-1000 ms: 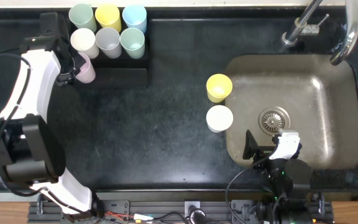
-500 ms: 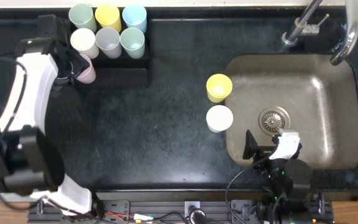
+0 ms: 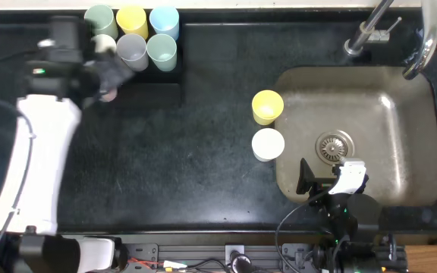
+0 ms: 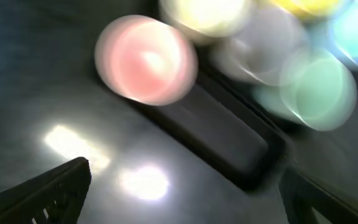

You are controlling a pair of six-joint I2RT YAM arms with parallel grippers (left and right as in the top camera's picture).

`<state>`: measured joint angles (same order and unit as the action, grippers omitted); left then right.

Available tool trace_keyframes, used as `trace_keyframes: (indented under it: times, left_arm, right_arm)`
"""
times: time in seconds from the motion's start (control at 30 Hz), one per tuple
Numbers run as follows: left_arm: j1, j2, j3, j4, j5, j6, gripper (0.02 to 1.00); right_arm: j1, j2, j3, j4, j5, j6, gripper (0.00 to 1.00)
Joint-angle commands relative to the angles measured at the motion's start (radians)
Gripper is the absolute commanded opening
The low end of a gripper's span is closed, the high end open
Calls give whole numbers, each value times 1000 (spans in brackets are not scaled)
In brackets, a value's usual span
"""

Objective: Store Cups

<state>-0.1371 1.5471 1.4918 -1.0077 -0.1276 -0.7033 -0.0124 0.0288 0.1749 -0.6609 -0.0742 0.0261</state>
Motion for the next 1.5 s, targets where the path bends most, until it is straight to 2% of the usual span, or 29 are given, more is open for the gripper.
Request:
trace_keyframes:
  times: [0.03,0.27,0.53,1.03,1.5]
  left_arm:
    - [-204,17,2,62,13,30,998]
    - [-472,127,13,171,3,14,1000]
    - [-617,270,79,172,3,-5,1000]
    - [-635,328,99,213,-3,-29,1000]
    - [-629,329,107,152,-5,-27,1000]
  right_arm:
    - [0,-5,-15,-16,-4,3,998]
    - [0,-5,-15,-16,-4,3,998]
    - [0,-5,-15,-16,-4,3,998]
    - [0,-5,-15,-16,-4,3,996]
    - [0,-5,-15,-16,-3,3,998]
